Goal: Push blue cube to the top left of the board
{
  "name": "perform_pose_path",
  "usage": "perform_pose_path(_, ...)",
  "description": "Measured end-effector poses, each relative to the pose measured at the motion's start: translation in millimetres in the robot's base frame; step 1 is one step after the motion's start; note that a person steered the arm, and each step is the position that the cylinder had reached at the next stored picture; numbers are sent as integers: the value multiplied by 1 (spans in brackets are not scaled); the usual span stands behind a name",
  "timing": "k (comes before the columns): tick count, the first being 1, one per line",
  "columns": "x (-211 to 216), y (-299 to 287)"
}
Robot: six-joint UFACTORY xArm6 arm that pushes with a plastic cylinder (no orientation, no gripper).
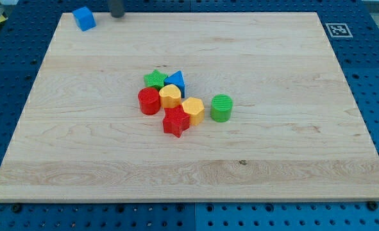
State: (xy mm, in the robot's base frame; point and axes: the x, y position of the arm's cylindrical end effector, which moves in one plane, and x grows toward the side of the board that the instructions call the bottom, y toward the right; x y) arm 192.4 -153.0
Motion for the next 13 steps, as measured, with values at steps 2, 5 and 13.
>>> perform_pose_path(2, 12, 61)
perform_pose_path(5, 74, 137)
perform_pose_path(13, 126, 157)
